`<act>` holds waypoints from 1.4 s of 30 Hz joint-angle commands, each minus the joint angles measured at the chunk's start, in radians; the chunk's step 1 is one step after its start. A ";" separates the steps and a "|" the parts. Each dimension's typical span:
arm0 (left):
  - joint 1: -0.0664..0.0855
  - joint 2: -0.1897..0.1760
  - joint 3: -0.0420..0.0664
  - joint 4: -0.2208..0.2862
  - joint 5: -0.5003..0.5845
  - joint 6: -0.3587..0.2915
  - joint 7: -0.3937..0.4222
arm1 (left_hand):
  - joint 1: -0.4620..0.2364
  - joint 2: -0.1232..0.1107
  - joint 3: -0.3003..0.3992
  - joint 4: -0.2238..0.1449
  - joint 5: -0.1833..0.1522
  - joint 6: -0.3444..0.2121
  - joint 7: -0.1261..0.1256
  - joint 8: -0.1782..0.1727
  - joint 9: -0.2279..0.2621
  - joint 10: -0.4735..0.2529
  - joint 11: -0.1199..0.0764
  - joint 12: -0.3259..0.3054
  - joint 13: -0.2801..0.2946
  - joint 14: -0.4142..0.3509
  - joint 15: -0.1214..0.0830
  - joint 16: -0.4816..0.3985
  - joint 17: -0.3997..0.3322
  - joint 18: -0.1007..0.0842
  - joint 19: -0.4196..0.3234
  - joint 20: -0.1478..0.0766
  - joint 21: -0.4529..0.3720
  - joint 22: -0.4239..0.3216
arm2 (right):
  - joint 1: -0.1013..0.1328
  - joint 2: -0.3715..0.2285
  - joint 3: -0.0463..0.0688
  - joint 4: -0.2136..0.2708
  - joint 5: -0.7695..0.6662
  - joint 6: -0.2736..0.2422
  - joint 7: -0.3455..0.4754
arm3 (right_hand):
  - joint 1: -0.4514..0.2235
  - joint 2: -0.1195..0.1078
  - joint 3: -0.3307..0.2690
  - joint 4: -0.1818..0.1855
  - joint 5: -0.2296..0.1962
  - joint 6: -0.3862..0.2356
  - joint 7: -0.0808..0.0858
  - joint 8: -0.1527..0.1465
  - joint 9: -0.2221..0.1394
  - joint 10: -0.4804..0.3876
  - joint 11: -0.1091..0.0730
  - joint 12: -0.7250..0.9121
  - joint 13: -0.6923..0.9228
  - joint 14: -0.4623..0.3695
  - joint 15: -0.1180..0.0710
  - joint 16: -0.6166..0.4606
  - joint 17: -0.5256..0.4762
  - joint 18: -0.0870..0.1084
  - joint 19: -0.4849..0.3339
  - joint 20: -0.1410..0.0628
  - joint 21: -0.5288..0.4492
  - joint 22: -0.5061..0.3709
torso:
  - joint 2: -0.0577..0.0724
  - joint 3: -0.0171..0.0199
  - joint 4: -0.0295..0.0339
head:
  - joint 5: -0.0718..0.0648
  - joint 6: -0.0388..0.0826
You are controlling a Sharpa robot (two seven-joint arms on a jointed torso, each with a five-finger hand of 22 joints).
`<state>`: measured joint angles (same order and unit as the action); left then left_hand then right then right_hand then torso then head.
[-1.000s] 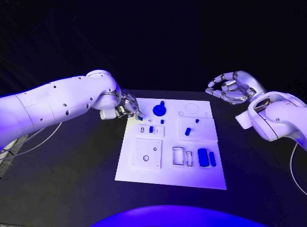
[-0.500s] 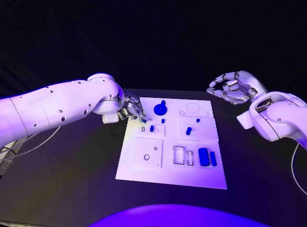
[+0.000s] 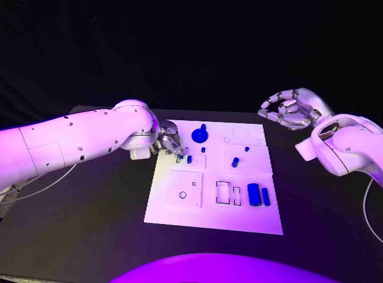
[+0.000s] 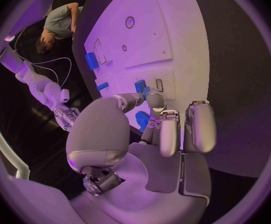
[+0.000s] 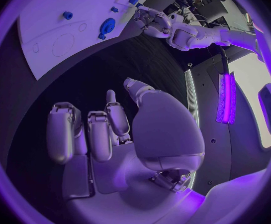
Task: Assemble the parts on the task board
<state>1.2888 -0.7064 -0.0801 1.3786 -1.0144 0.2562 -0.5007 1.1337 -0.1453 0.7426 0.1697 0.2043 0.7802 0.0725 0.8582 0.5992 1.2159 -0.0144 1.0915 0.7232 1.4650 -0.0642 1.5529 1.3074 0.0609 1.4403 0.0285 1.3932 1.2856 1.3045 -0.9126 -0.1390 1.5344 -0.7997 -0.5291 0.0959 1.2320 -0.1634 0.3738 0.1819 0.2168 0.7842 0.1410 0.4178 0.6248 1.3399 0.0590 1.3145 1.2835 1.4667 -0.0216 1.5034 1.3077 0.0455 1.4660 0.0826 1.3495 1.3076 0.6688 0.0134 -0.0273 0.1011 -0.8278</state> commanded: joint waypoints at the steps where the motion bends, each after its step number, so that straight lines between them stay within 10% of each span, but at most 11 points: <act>1: -0.002 0.001 0.000 0.005 -0.038 0.018 0.002 | -0.010 0.001 0.153 -0.144 0.005 0.012 -0.010 0.004 0.043 0.009 0.001 0.005 0.003 0.099 -0.009 0.004 0.243 0.002 0.007 -0.001 0.006 0.003 | -0.001 0.000 0.000 0.001 -0.002 0.012 0.007 | -0.009 0.004 0.000 0.007 0.006 -0.005 -0.002 0.003 0.000 0.001 -0.005 -0.001 0.000 0.068 -0.001 -0.005 0.107 0.018 0.007 -0.005 -0.006 0.007 | 0.000 0.0014 0.0017 | 0.000 -0.003; 42: -0.013 0.001 -0.003 0.003 -0.077 0.044 -0.007 | -0.035 -0.002 0.169 -0.145 0.005 0.012 -0.017 0.030 0.058 0.019 -0.005 0.012 0.004 0.101 -0.014 0.008 0.249 0.000 0.011 -0.007 0.012 0.012 | -0.001 -0.002 0.000 0.003 -0.002 0.012 0.008 | -0.009 0.004 0.000 0.007 0.006 -0.005 -0.002 0.003 0.000 0.001 -0.005 -0.001 0.000 0.068 -0.001 -0.005 0.107 0.018 0.007 -0.005 -0.006 0.007 | -0.001 0.0006 0.0005 | 0.001 -0.010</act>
<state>1.2762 -0.7077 -0.0837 1.3810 -1.0835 0.2800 -0.5080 1.1008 -0.1596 0.7732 0.1556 0.2066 0.7854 0.0711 0.8796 0.6559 1.2263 -0.0177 1.0989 0.7254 1.4650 -0.0712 1.5567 1.3074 0.0610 1.4473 0.0214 1.4009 1.2968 1.3040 -0.9144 -0.1389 1.5362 -0.7991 -0.5291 0.0963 1.2320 -0.1634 0.3738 0.1819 0.2168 0.7842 0.1411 0.4178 0.6248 1.3399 0.0590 1.3146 1.2834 1.4667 -0.0216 1.5034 1.3074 0.0454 1.4661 0.0826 1.3495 1.3080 0.6680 0.0139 -0.0269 0.1020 -0.8376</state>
